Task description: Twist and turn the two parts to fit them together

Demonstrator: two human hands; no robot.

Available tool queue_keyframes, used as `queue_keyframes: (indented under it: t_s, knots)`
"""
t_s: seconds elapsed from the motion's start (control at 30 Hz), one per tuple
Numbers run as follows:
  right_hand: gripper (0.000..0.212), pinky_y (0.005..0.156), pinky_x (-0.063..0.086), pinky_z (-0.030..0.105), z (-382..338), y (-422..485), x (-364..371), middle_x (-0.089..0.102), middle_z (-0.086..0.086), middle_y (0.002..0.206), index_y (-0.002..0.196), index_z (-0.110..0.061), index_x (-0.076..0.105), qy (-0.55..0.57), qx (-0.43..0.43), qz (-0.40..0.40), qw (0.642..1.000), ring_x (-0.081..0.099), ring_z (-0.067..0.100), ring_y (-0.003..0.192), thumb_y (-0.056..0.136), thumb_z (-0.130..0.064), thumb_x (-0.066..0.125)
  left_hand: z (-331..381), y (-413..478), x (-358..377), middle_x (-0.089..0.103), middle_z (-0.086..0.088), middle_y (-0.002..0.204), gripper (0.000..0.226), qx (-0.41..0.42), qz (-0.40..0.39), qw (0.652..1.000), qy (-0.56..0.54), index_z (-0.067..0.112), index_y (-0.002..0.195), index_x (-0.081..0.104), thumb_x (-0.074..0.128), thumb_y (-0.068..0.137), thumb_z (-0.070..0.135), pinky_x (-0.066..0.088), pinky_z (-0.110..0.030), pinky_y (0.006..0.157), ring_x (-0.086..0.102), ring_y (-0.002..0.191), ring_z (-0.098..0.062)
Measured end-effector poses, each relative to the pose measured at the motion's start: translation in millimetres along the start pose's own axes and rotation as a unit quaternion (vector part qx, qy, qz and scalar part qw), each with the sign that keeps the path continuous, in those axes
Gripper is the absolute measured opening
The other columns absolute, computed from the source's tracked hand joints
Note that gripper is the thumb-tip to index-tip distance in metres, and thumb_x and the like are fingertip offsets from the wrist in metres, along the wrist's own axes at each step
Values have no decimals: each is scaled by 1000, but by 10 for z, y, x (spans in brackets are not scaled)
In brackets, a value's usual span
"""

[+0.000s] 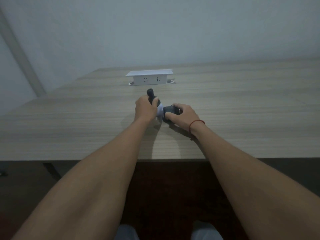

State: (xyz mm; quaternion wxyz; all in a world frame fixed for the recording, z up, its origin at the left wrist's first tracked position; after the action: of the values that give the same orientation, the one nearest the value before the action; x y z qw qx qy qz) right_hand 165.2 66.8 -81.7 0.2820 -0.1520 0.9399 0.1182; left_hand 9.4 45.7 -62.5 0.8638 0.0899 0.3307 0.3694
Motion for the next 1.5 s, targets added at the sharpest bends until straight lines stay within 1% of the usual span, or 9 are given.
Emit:
queue_keyframes:
  t_s: [0.2, 0.43, 0.57, 0.73, 0.87, 1.03, 1.27, 1.37, 1.5]
  knots:
    - [81, 99, 47, 46, 27, 5, 6, 60, 2, 125, 129, -23, 52, 2, 10, -9, 1000, 55, 25, 114, 56, -59, 59, -113, -50, 123, 68, -20, 104, 39, -67, -53, 996, -32, -3, 105, 66, 54, 93, 33, 45, -30, 72, 65, 96, -35]
    - [79, 106, 41, 45, 45, 45, 8, 53, 6, 137, 136, -19, 46, -3, 6, 0, 1000, 51, 27, 123, 67, -52, 63, -215, -54, -31, 53, -7, 52, 34, -140, -238, 955, -105, 9, 66, 56, 56, 94, 27, 34, -22, 42, 42, 42, -17]
    - [81, 103, 44, 44, 39, -2, -7, 57, 4, 134, 135, -21, 49, 14, -1, -10, 1000, 54, 23, 120, 61, -51, 63, -245, 5, 53, 69, -25, 83, 34, -149, -111, 975, -124, -2, 93, 68, 63, 87, 31, 59, -39, 60, 68, 72, -39]
    - [64, 104, 45, 41, 62, 36, 0, 57, 6, 134, 135, -16, 49, 32, -14, -25, 999, 55, 21, 119, 76, -33, 66, -143, -46, 140, 65, -22, 120, 43, -151, -43, 987, -31, -3, 117, 62, 56, 93, 32, 50, -36, 87, 63, 108, -38]
    - [52, 104, 41, 38, 41, 78, 15, 55, 11, 132, 130, -8, 51, 0, -27, -12, 1000, 53, 26, 118, 84, -30, 61, -136, -57, 92, 70, -20, 89, 35, -104, -127, 984, -70, -2, 98, 65, 55, 94, 31, 58, -30, 68, 65, 74, -30]
    - [39, 94, 40, 34, 28, 107, 0, 53, 17, 127, 121, -2, 52, -30, -35, -2, 999, 52, 30, 112, 89, -25, 54, -138, -181, 26, 50, -2, 50, 30, -129, -266, 941, -166, 12, 68, 57, 55, 95, 26, 33, -24, 46, 43, 46, -15]
    - [54, 96, 47, 30, 85, 72, -15, 53, 6, 136, 131, -14, 52, 66, -37, -10, 997, 52, 21, 120, 81, -23, 66, -225, -53, 119, 70, -23, 92, 31, -116, -60, 987, -94, -1, 99, 67, 59, 91, 28, 57, -39, 71, 68, 77, -35]
    - [53, 80, 56, 29, 90, 55, 0, 54, 5, 132, 127, -16, 53, 99, -30, -22, 994, 55, 21, 112, 78, -26, 72, -143, -55, 100, 68, -19, 107, 33, -72, -22, 996, -53, -1, 106, 65, 53, 94, 28, 47, -31, 80, 64, 99, -33]
    - [70, 102, 43, 36, 101, 74, 1, 50, 4, 140, 135, -16, 47, 51, -36, 1, 998, 48, 21, 126, 74, -39, 74, 41, -114, 13, 60, -10, 104, 36, -16, 0, 994, -105, 3, 114, 59, 41, 100, 30, 39, -28, 80, 55, 95, -21]
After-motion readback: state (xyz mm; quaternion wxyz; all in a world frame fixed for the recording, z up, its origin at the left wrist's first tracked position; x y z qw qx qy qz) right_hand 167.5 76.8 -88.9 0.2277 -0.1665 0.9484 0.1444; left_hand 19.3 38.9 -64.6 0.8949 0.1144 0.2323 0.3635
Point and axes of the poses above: each hand's wrist, its own y-axis towards the middle knuckle, its own x-axis out of the palm, z = x × y, the point moved 5 cm from there along y, towards the middle knuckle
